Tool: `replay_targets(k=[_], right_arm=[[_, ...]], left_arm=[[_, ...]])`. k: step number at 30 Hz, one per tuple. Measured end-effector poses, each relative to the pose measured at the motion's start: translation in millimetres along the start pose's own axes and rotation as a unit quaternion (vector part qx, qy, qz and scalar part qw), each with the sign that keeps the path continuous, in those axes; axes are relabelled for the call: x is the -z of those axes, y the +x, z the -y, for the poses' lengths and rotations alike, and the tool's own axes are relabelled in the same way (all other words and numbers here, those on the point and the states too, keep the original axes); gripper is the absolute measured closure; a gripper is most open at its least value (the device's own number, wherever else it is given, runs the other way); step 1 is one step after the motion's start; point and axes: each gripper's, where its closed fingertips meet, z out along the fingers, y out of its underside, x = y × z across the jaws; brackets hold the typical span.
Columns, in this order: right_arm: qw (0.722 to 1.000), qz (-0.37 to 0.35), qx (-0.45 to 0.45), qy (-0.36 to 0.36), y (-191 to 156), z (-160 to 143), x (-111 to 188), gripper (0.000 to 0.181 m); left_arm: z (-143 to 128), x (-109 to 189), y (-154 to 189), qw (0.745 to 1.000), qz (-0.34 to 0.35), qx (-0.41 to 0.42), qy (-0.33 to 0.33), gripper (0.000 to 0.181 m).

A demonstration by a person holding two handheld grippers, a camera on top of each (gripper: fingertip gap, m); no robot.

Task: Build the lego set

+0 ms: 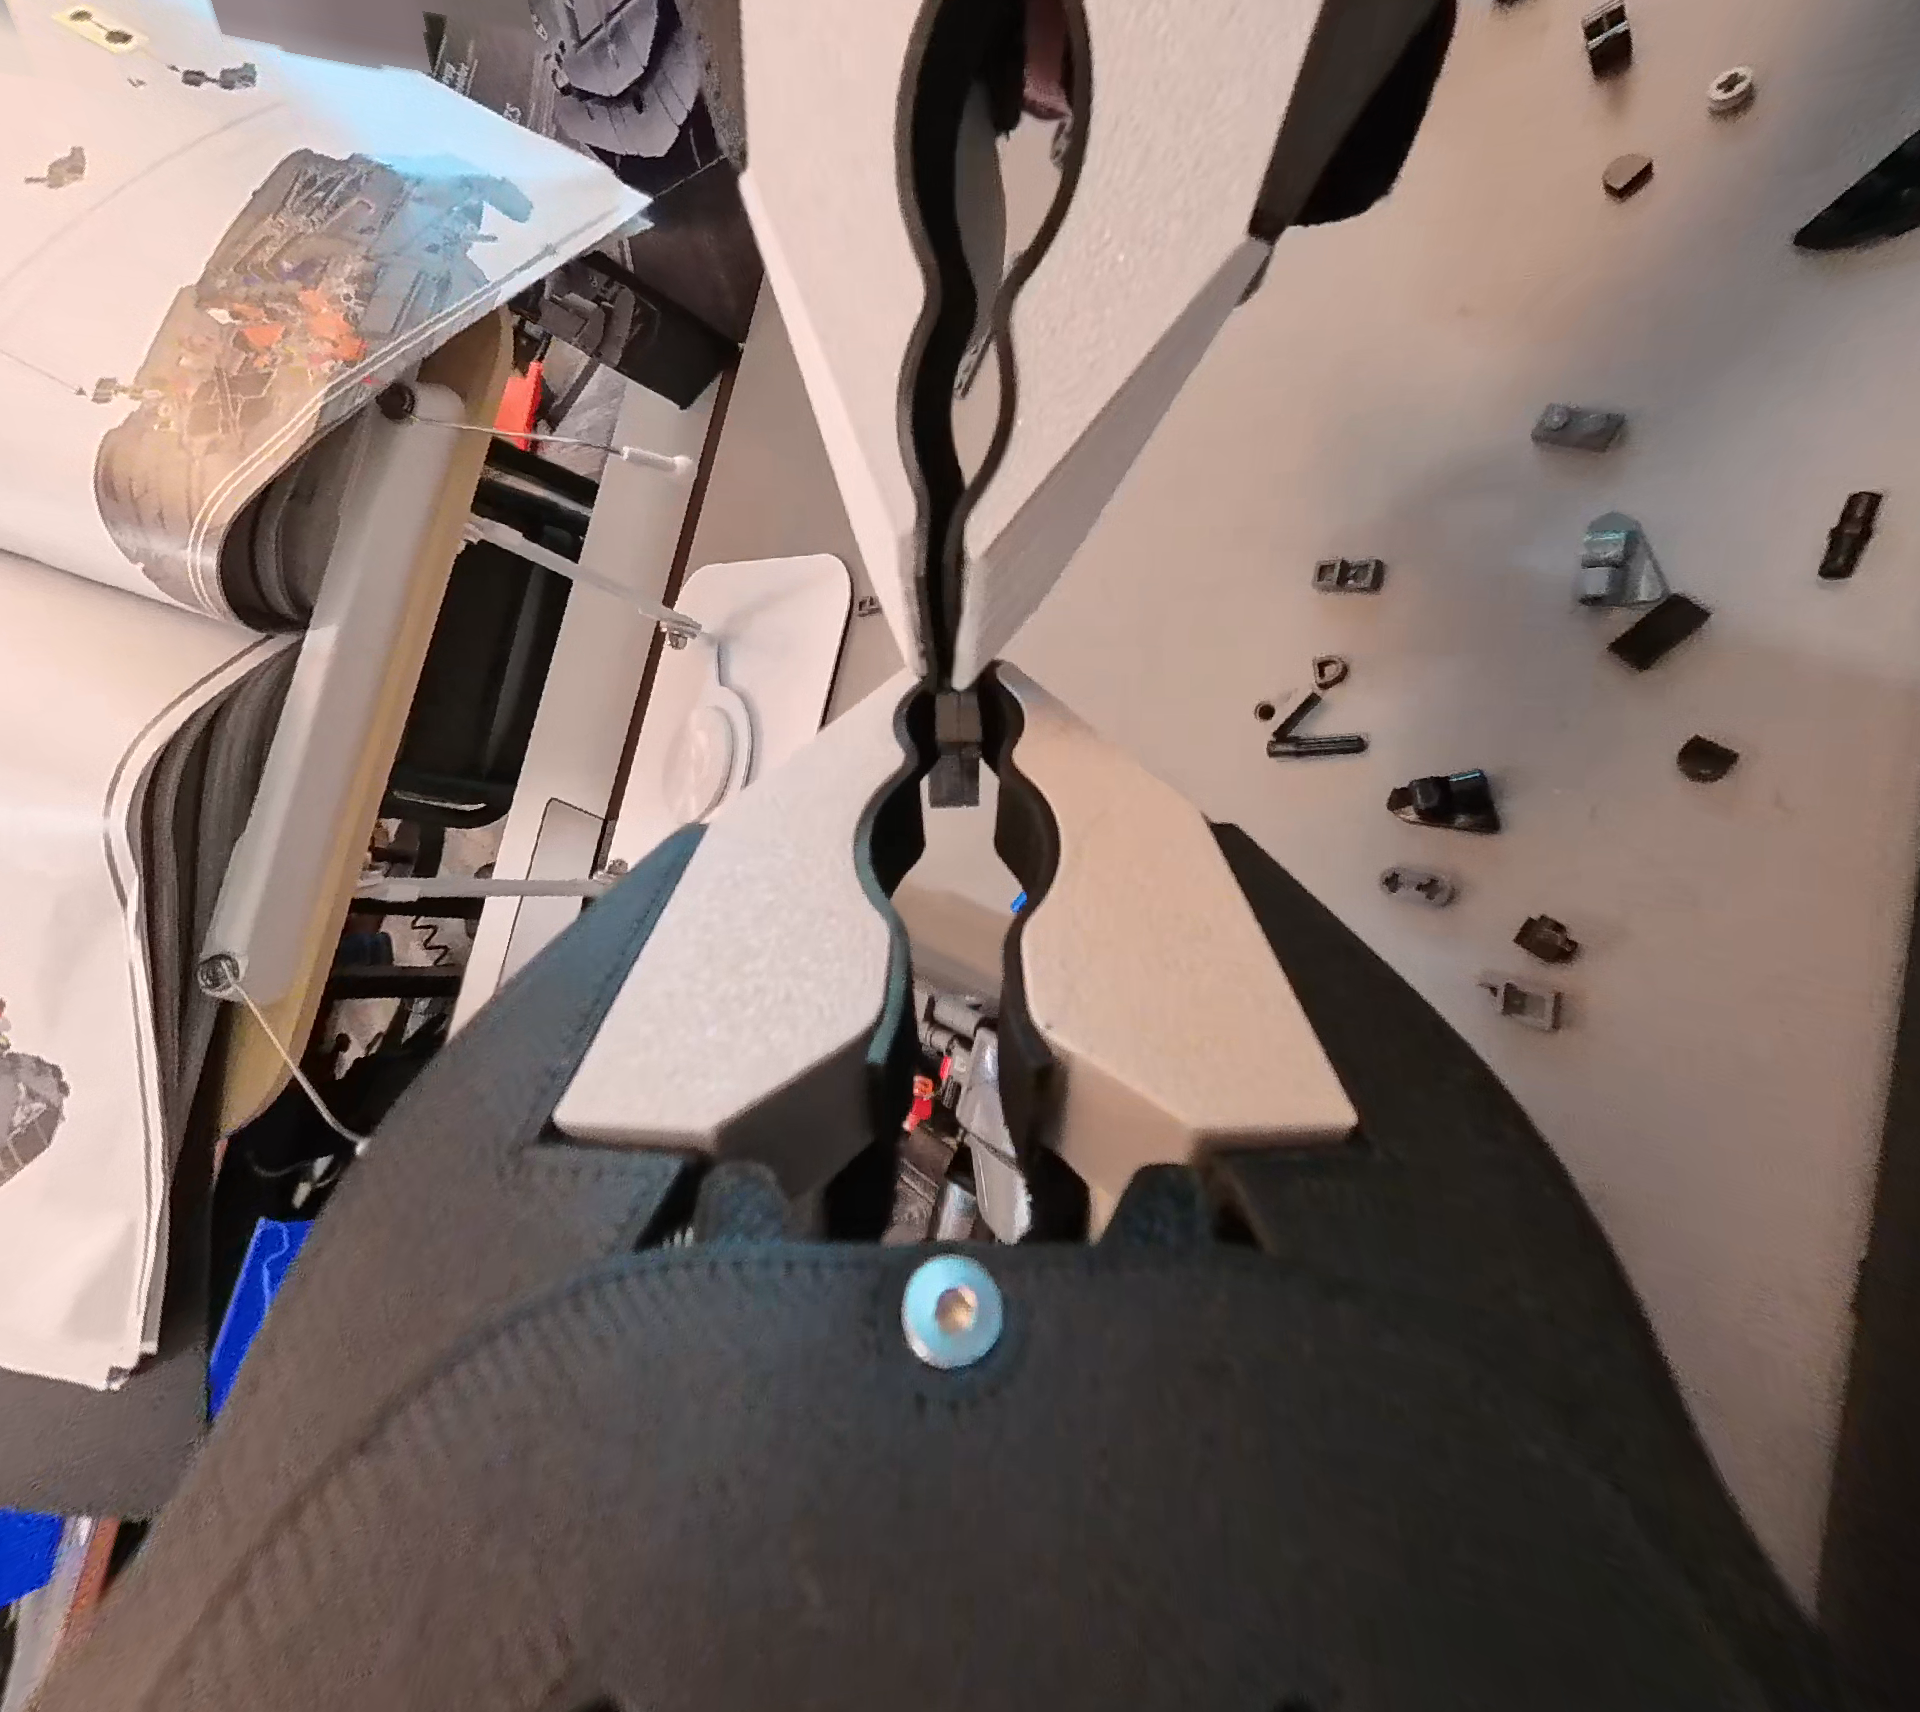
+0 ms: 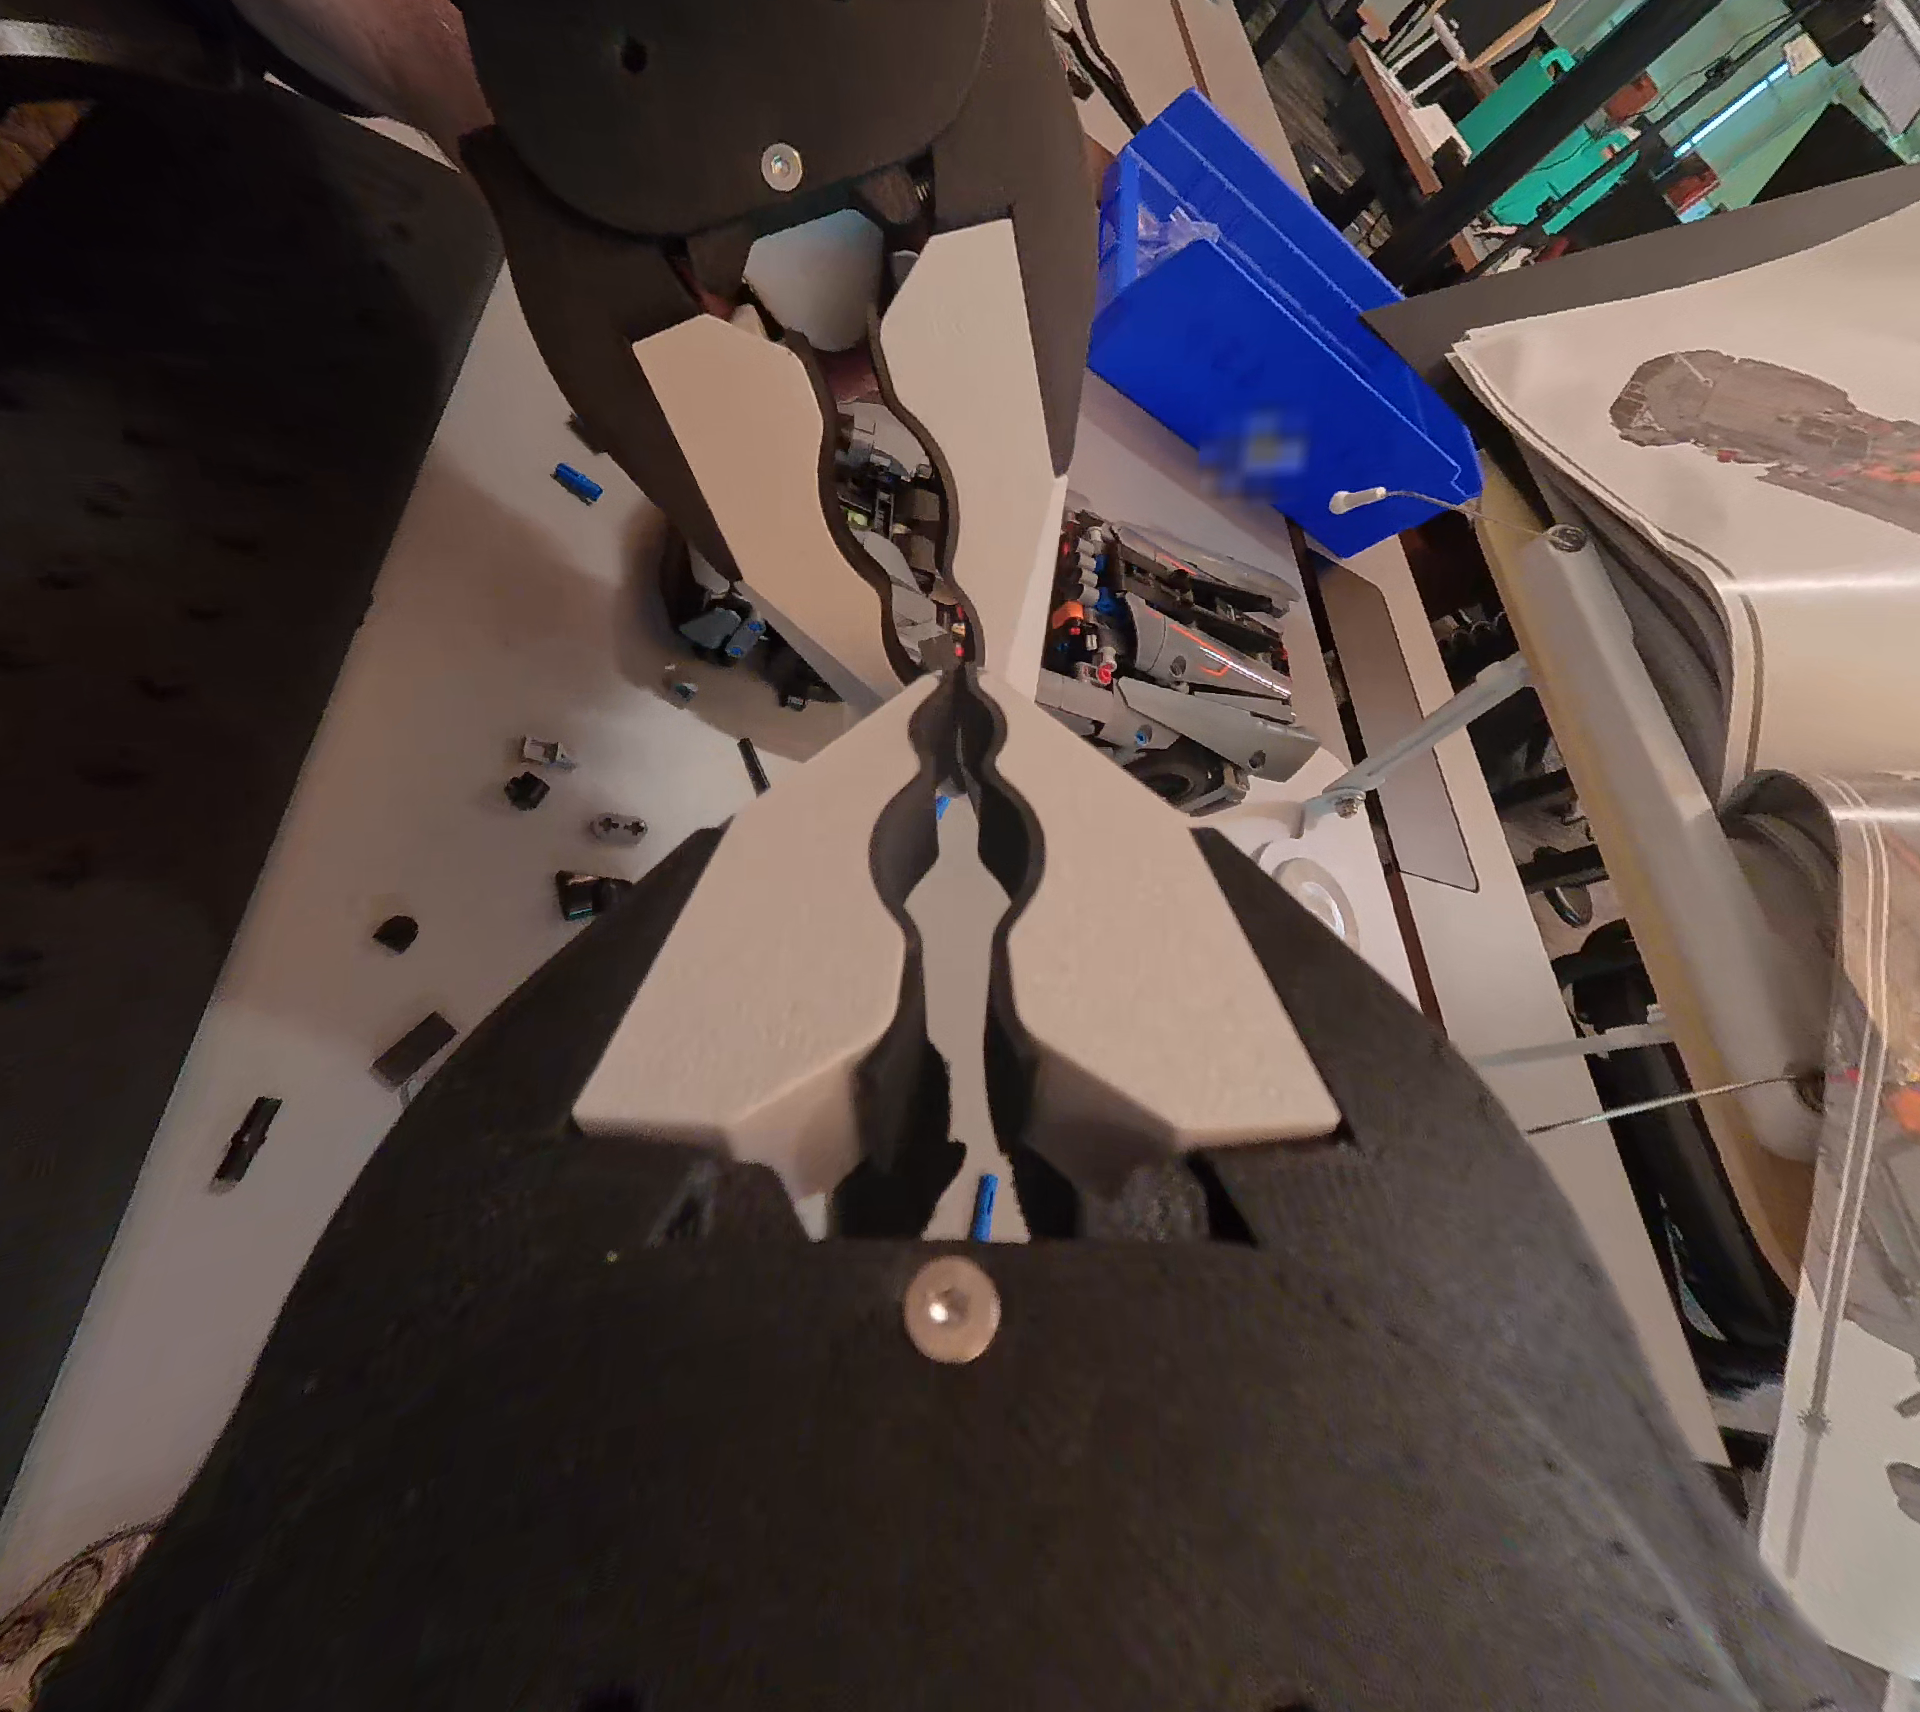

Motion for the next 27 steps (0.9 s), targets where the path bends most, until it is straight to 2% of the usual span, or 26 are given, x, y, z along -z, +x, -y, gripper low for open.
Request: replay_targets(k=[7, 13, 16, 21, 25, 27], right_arm=[[1.0, -0.002, 0.001, -0.003, 7, -4, 10, 0.176], [0.998, 0.049, -0.021, -0.035, 0, -22, 40, 0.176], [0.989, 0.113, -0.064, -0.071, -24, -42, 61, 0.171], [0.959, 0.208, -0.123, -0.149, -86, -84, 94, 0.164], [0.942, 0.235, -0.146, -0.19, -120, -109, 103, 0.156], [0.937, 0.244, -0.153, -0.196, -130, -112, 104, 0.152]], left_arm=[[-2, -3, -1, 1.0, -0.003, 0.006, 0.0, 0.177], [-7, -6, 1, 1.0, -0.011, 0.011, -0.007, 0.177], [-11, -8, 2, 1.0, -0.015, 0.015, -0.012, 0.177], [-12, -9, 1, 1.0, -0.018, 0.022, -0.011, 0.177], [-14, -11, 3, 0.999, -0.023, 0.025, -0.013, 0.177], [-14, -11, 4, 0.999, -0.024, 0.027, -0.013, 0.177]])
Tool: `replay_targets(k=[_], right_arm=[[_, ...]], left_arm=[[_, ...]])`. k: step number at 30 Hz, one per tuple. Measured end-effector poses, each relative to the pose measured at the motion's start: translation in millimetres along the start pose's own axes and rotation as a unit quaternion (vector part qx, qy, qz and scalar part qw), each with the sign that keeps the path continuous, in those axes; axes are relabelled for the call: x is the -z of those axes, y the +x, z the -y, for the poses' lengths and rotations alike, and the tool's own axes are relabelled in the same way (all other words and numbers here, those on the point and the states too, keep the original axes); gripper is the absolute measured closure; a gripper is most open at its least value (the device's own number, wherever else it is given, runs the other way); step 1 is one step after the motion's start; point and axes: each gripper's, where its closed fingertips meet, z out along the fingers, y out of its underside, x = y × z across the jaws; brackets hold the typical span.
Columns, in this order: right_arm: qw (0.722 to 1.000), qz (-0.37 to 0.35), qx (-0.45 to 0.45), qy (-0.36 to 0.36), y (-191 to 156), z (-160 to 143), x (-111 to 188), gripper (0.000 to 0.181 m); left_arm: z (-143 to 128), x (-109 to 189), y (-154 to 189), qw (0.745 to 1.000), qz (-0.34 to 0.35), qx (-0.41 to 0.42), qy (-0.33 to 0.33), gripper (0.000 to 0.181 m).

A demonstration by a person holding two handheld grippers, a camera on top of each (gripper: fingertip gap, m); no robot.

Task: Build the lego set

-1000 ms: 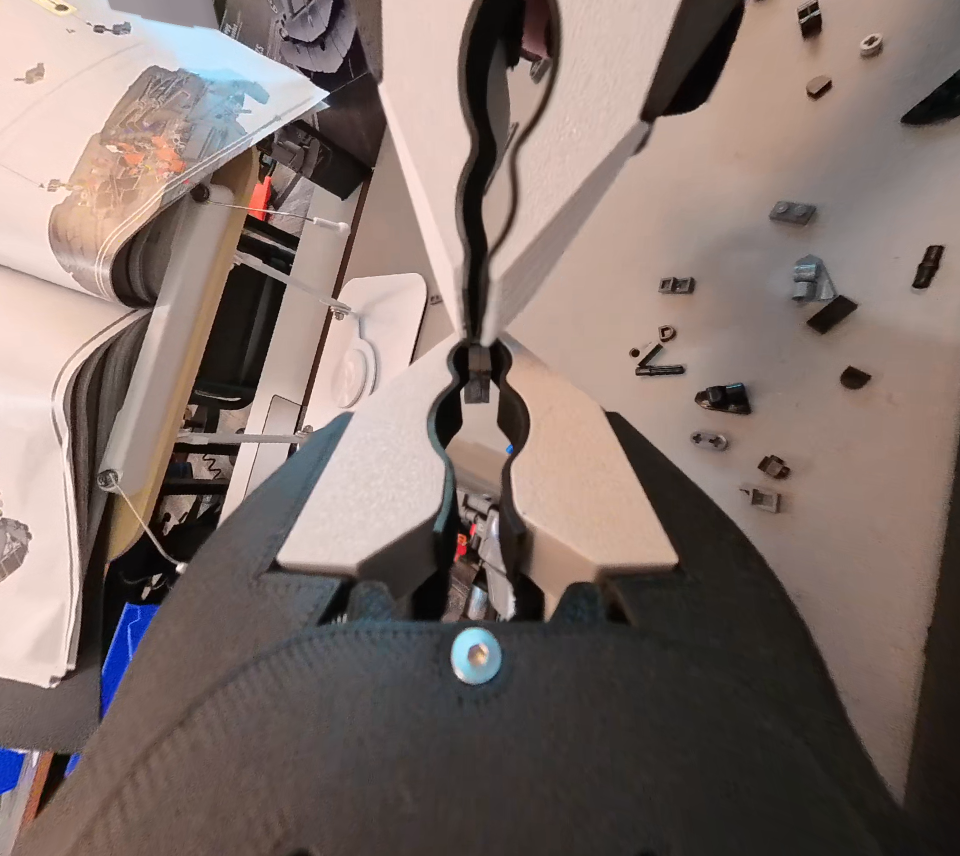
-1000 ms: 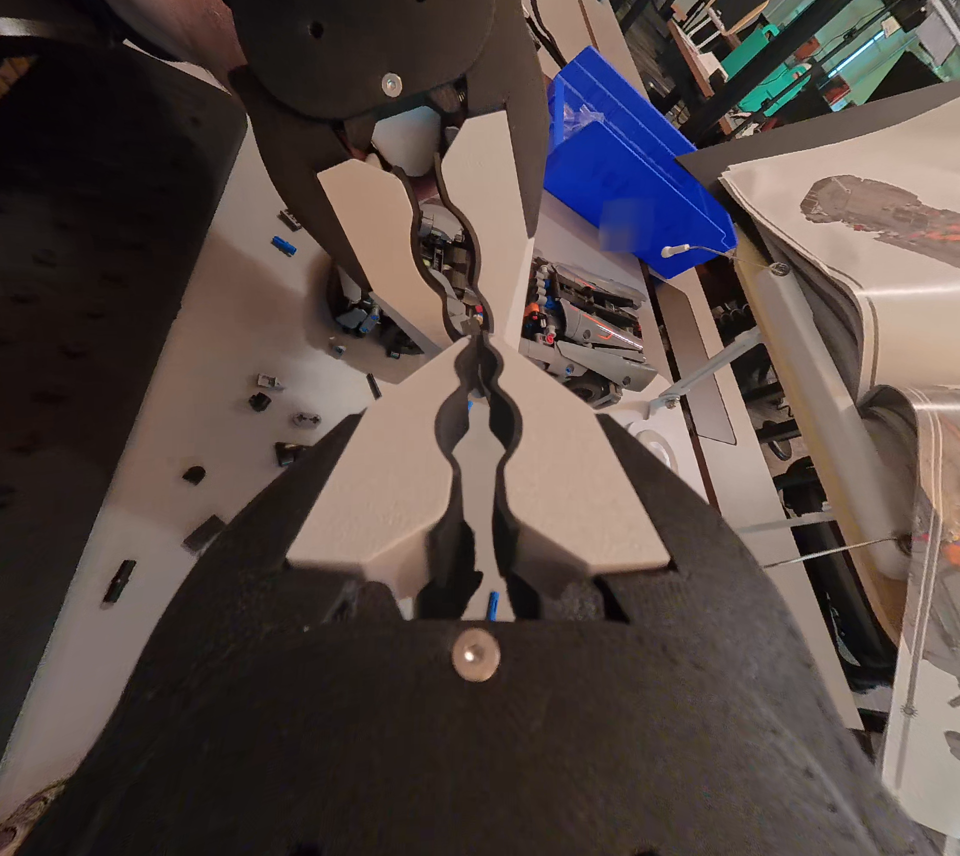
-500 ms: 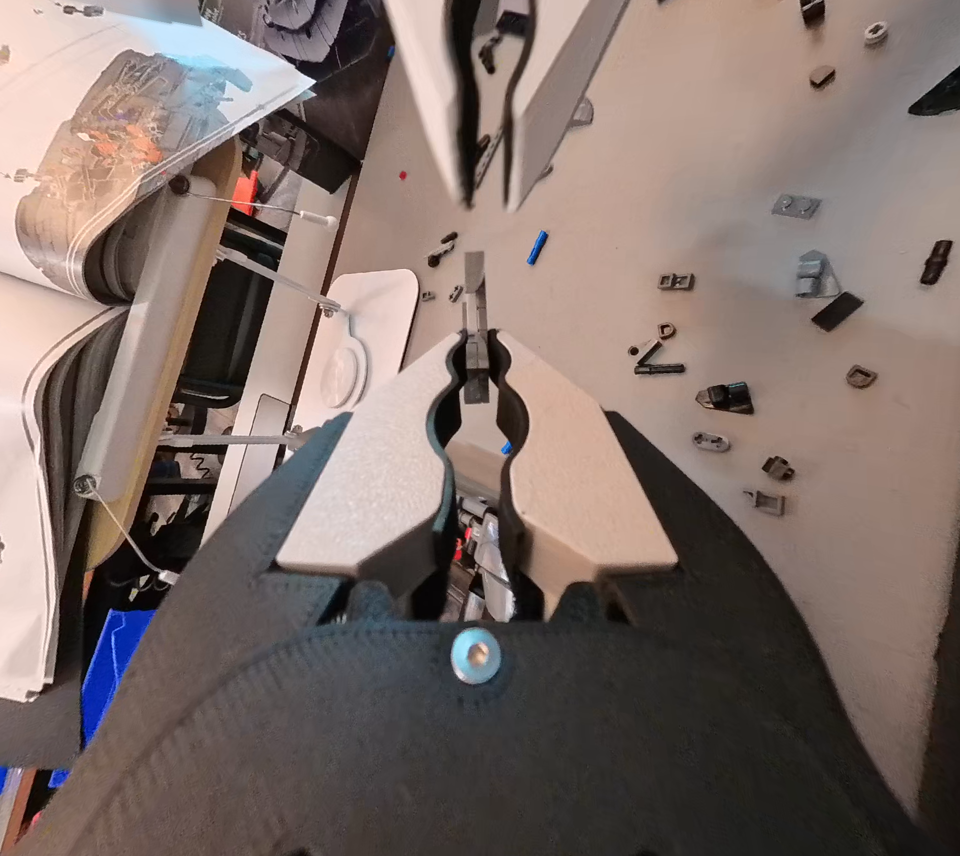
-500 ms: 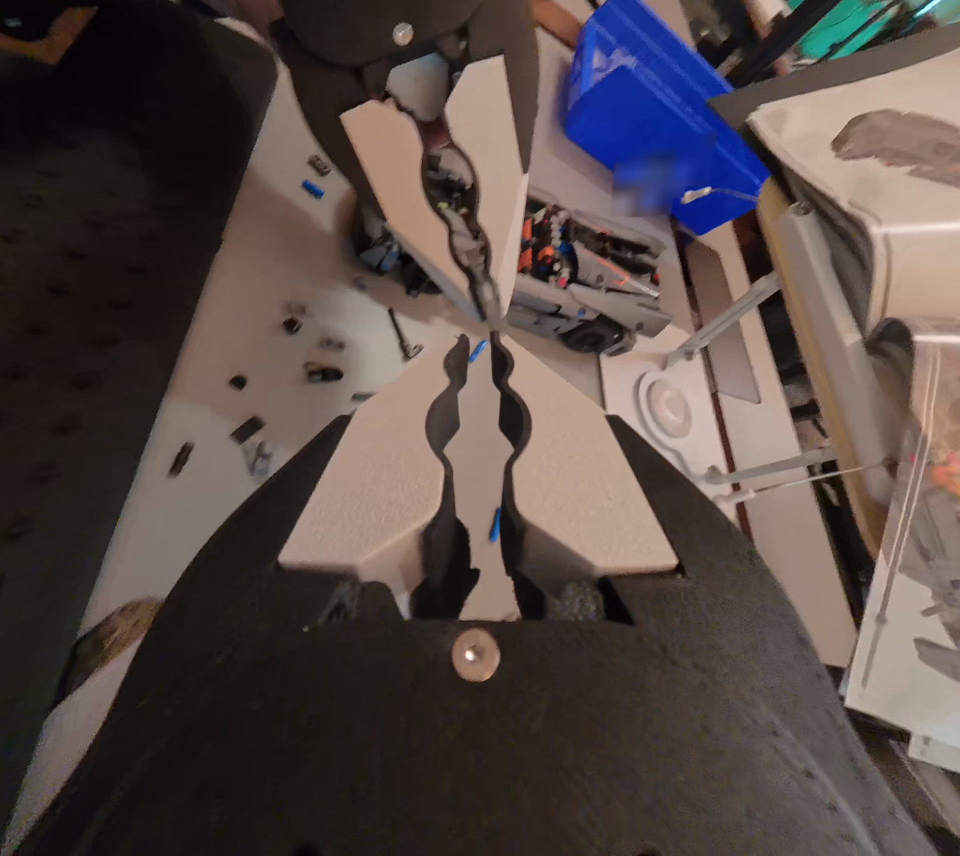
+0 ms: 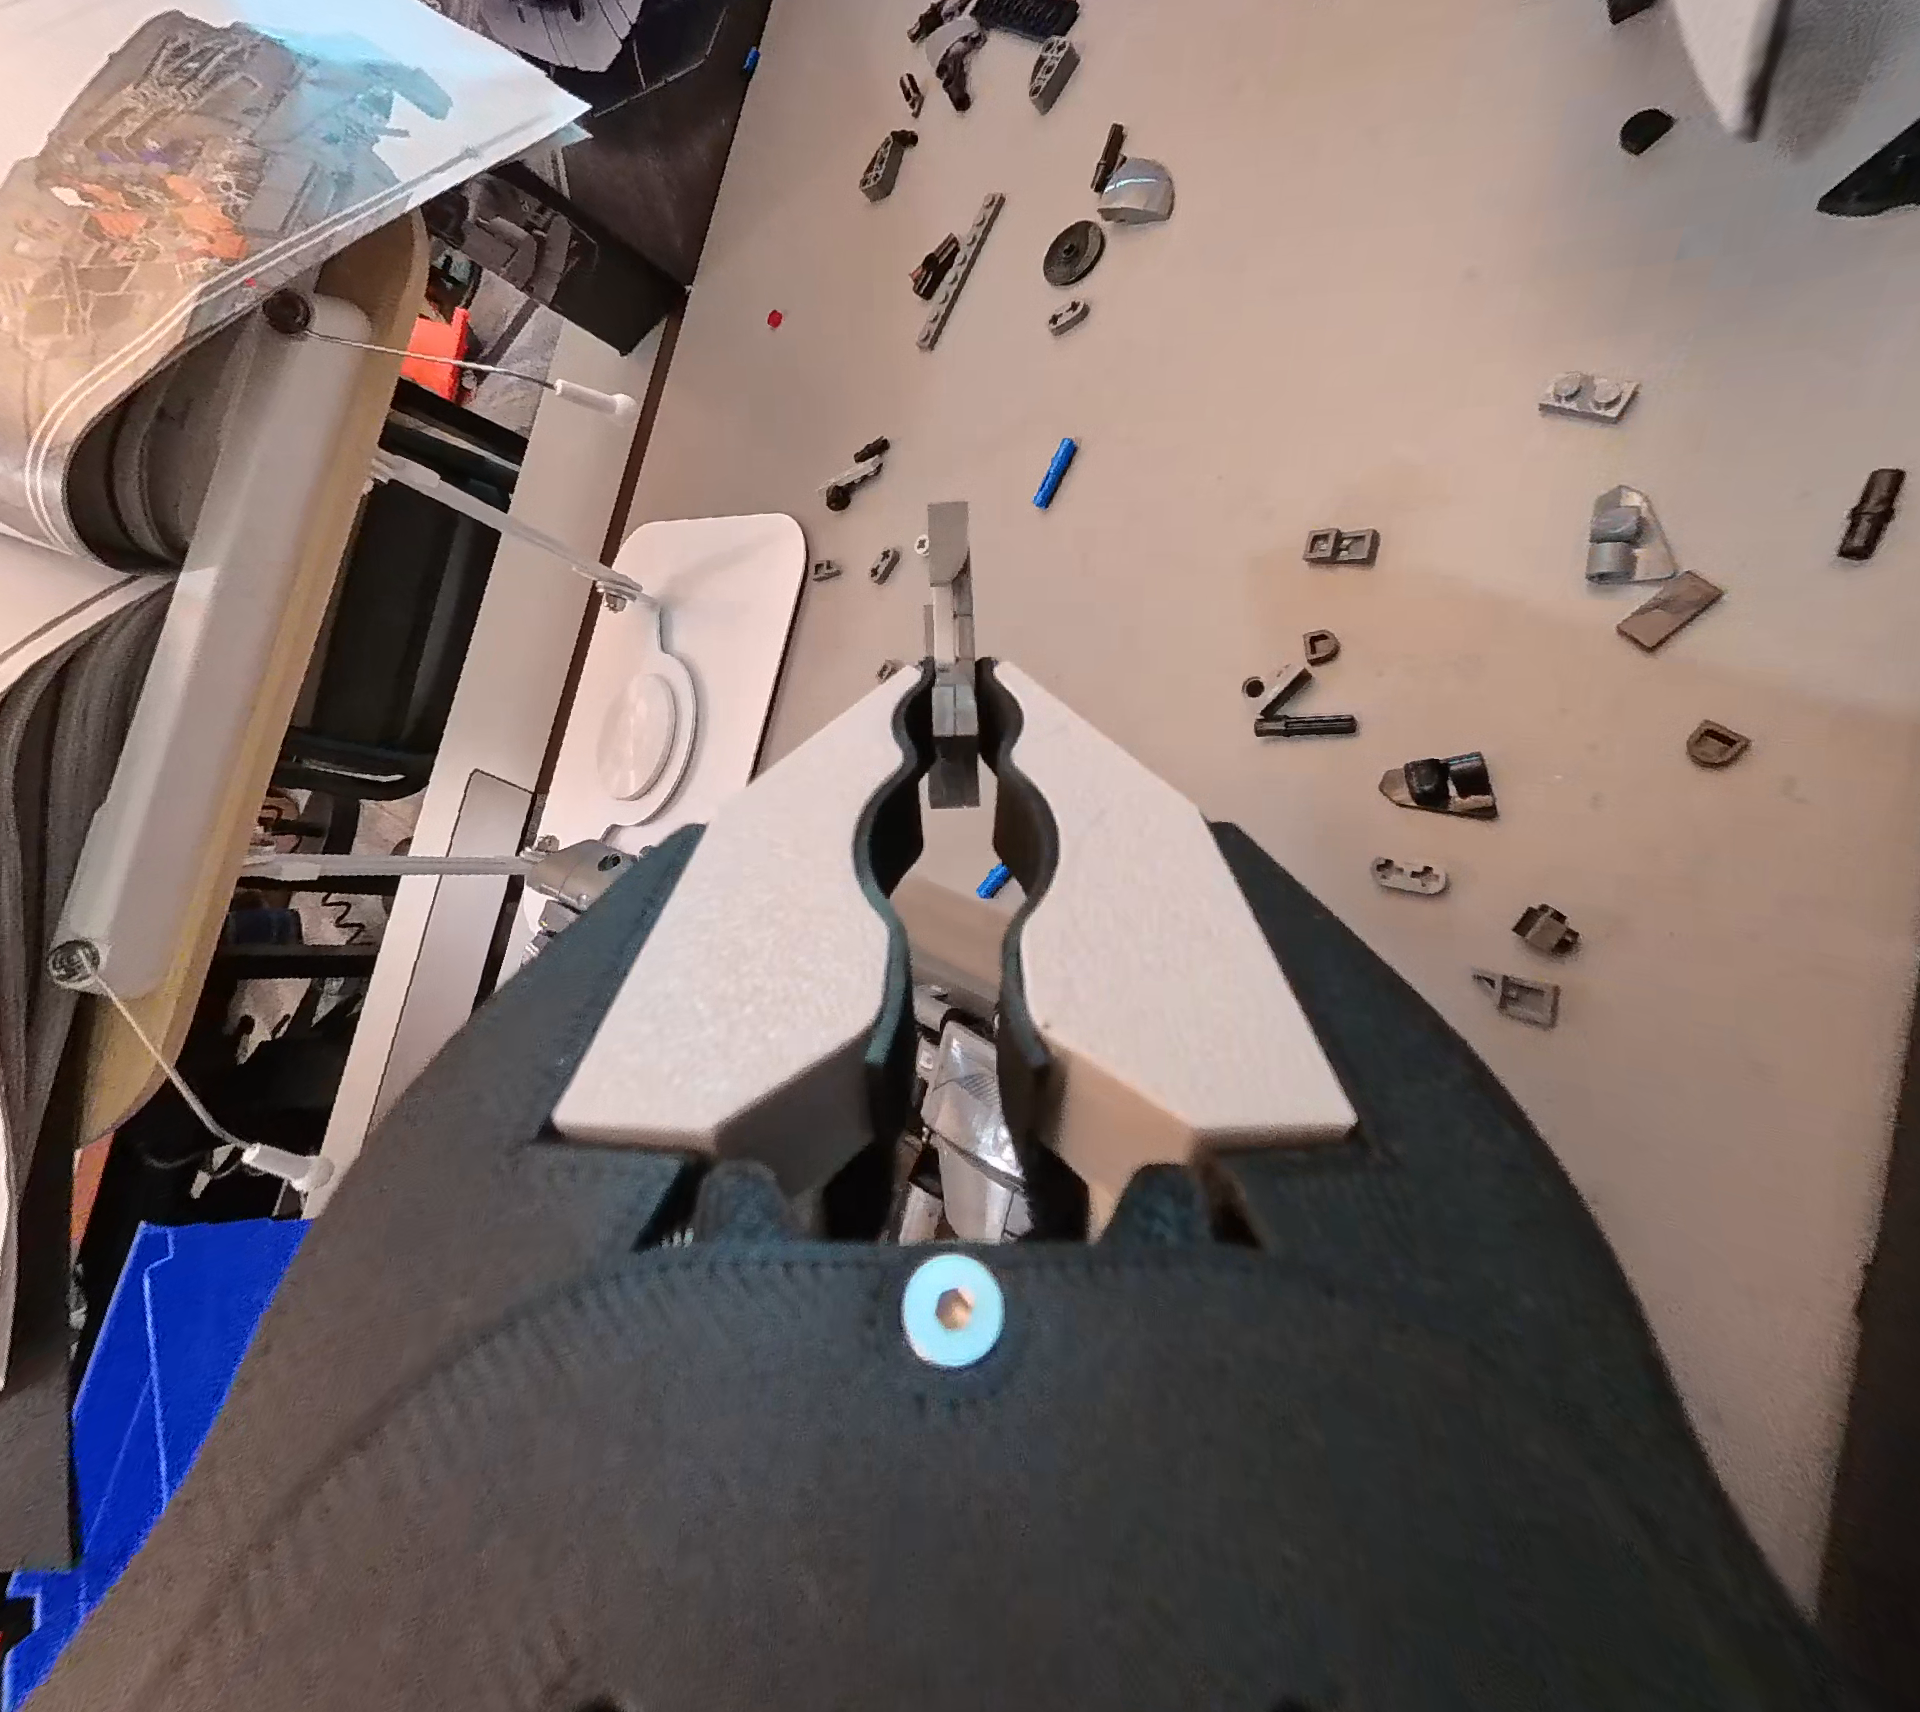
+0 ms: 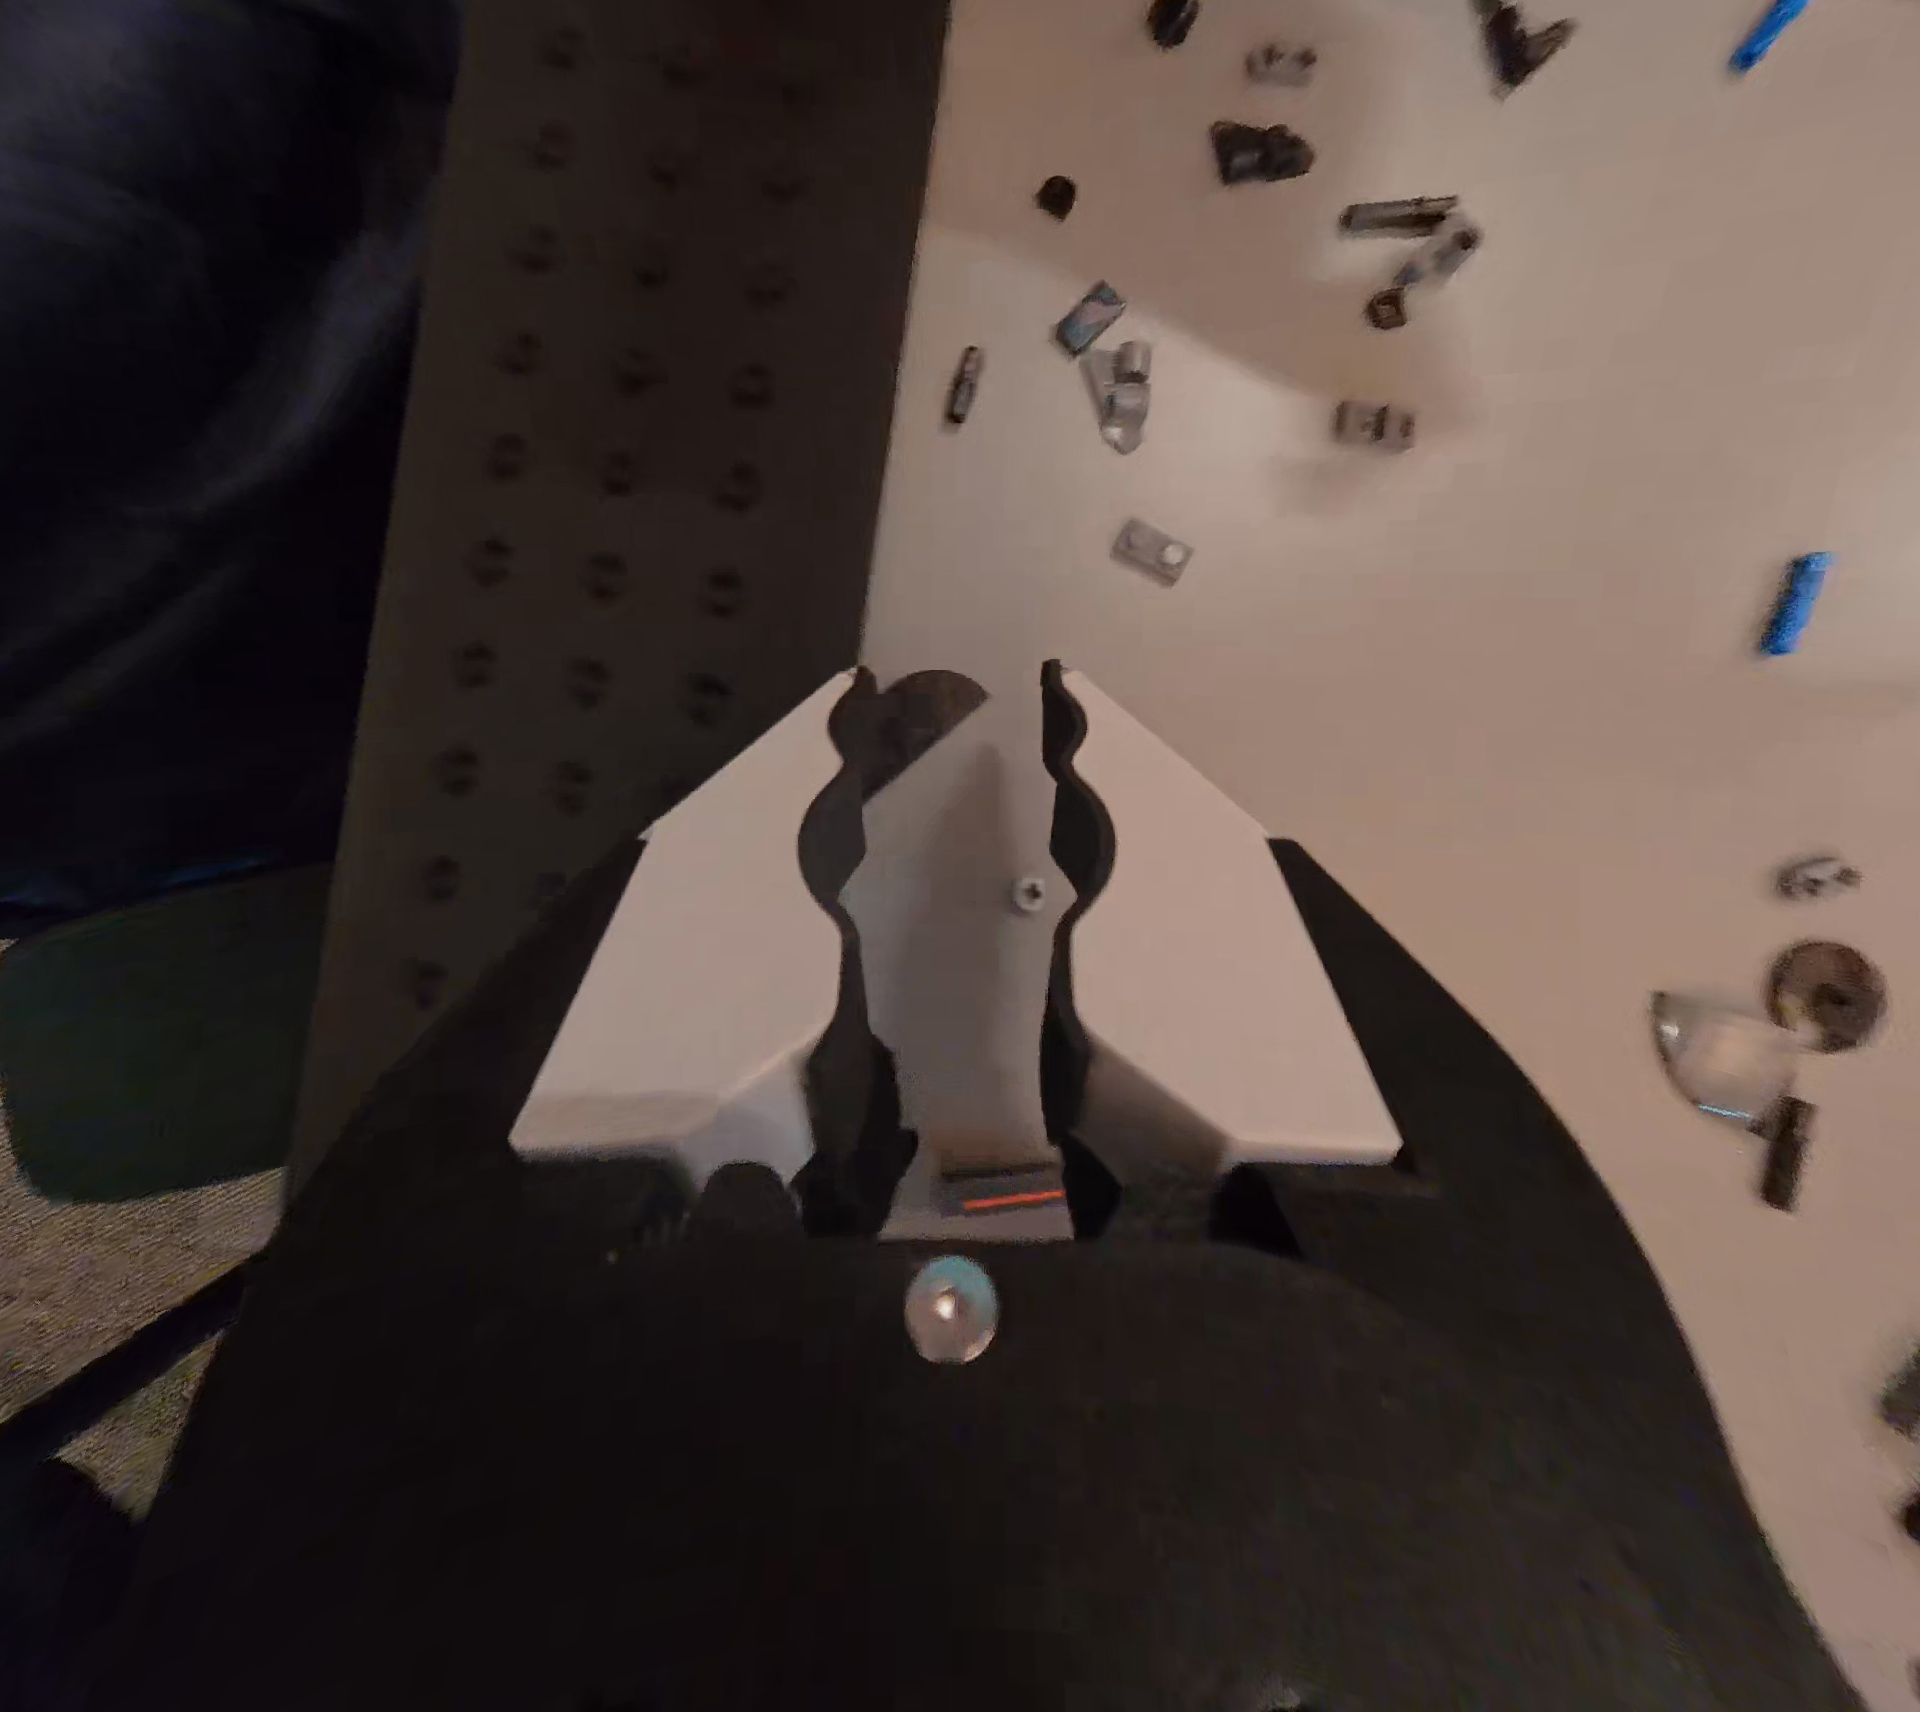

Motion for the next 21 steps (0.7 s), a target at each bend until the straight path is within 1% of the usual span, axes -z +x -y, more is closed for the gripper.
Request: replay_targets(k=[2, 4, 6, 7, 10, 11, 15, 18, 21], right_arm=[[1.0, 0.019, -0.002, -0.008, -9, -2, -5, 0.152], [1.0, 0.011, -0.004, -0.026, -8, -6, -11, 0.157], [0.998, 0.003, -0.001, -0.057, -5, -17, -15, 0.157], [0.998, 0.005, -0.003, -0.06, -4, -18, -16, 0.157], [0.999, 0.01, -0.018, -0.049, 0, -17, -17, 0.154], [0.999, 0.007, -0.021, -0.049, 3, -17, -17, 0.156], [0.998, -0.017, -0.021, -0.049, 24, -16, -17, 0.159], [0.998, -0.028, -0.031, -0.051, 37, -17, -15, 0.158], [0.999, 0.011, -0.036, -0.031, 24, -6, -13, 0.15]], left_arm=[[-1, 0, -1, 1.0, 0.001, 0.002, -0.001, 0.177], [-1, 1, -2, 1.0, 0.003, 0.004, -0.001, 0.177], [-1, 3, -4, 1.0, 0.006, 0.006, 0.001, 0.178], [0, 4, -4, 1.0, 0.007, 0.006, 0.002, 0.177], [0, 5, -5, 1.0, 0.009, 0.007, 0.005, 0.177], [0, 6, -6, 1.0, 0.009, 0.007, 0.005, 0.177], [1, 6, -5, 1.0, 0.008, 0.006, 0.007, 0.177], [0, 6, -4, 1.0, 0.008, 0.004, 0.006, 0.177], [1, 8, -5, 1.0, 0.01, 0.006, 0.008, 0.177]])
